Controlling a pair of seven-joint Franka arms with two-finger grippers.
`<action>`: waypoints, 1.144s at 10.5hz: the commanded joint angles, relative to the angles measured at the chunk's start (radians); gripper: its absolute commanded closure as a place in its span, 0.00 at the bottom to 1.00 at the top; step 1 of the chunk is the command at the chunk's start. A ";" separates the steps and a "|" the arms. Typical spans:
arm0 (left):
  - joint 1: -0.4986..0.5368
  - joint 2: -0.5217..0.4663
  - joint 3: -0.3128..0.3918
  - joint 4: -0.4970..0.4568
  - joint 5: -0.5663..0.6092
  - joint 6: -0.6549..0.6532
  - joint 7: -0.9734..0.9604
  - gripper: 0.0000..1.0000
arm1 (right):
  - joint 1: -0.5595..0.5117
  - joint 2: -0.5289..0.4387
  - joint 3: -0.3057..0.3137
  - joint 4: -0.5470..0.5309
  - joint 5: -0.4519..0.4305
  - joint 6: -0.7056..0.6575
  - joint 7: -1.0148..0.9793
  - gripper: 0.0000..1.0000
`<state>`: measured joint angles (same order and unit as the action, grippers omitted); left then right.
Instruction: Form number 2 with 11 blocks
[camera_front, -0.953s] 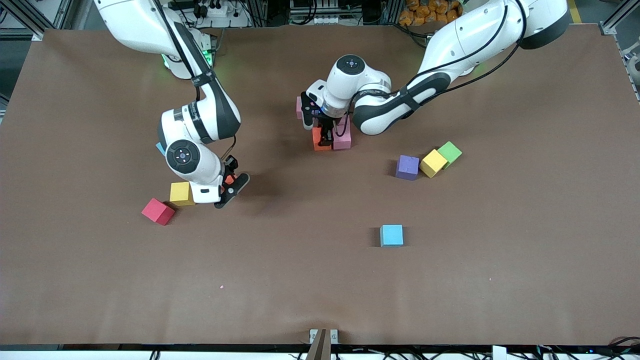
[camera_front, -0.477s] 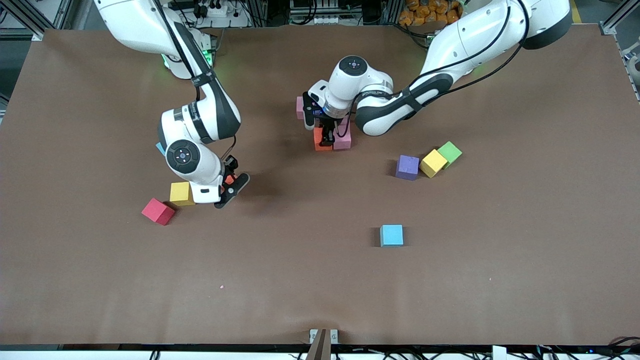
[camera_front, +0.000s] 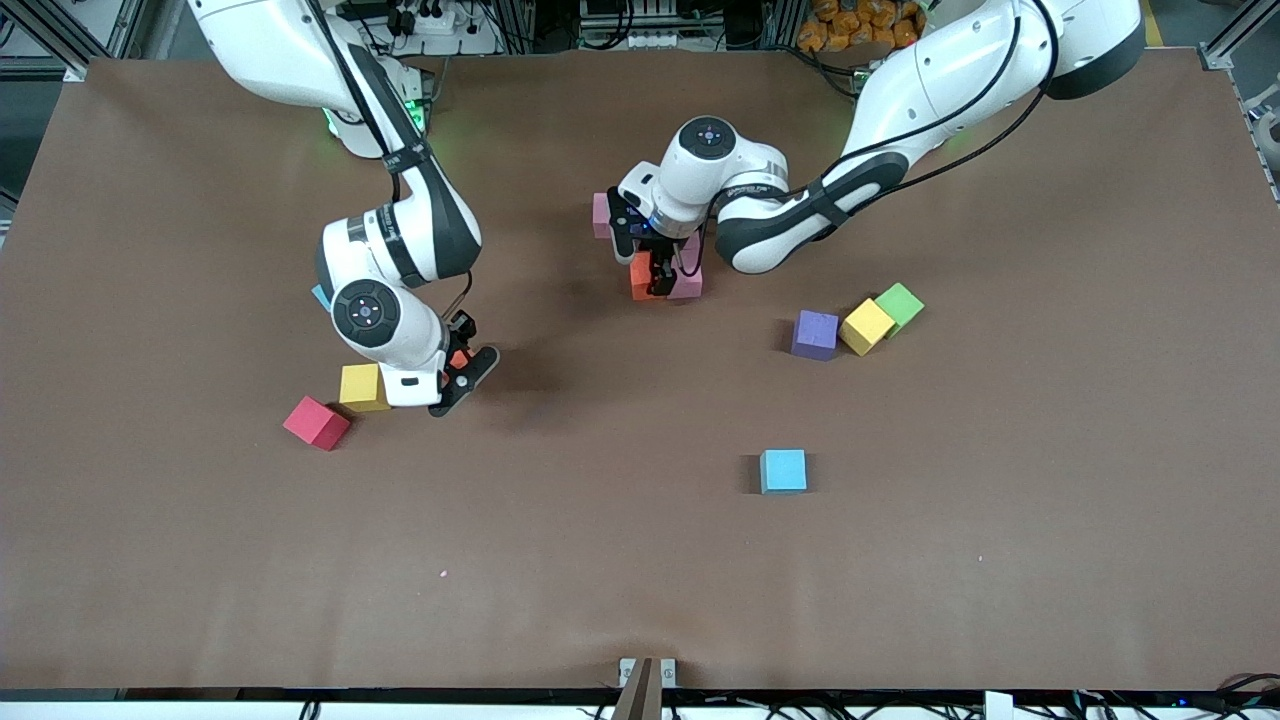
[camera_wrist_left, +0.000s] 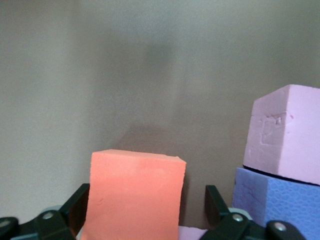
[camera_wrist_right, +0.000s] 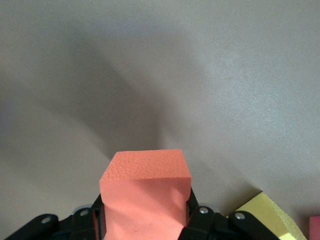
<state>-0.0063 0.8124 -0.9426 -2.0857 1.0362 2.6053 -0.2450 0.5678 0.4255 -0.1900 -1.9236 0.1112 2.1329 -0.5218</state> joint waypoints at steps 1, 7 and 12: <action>0.014 -0.015 -0.019 -0.011 -0.021 -0.008 -0.005 0.00 | -0.006 -0.011 0.011 -0.009 -0.015 -0.005 0.016 0.85; 0.037 -0.019 -0.063 -0.008 -0.067 -0.020 -0.004 0.00 | 0.001 -0.011 0.012 -0.008 -0.015 -0.007 0.014 0.84; 0.121 -0.019 -0.117 -0.008 -0.065 -0.034 0.067 0.00 | 0.001 -0.011 0.011 -0.009 -0.015 -0.007 0.011 0.84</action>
<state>0.0836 0.8117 -1.0348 -2.0830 0.9916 2.5868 -0.2048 0.5718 0.4256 -0.1847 -1.9238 0.1112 2.1319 -0.5218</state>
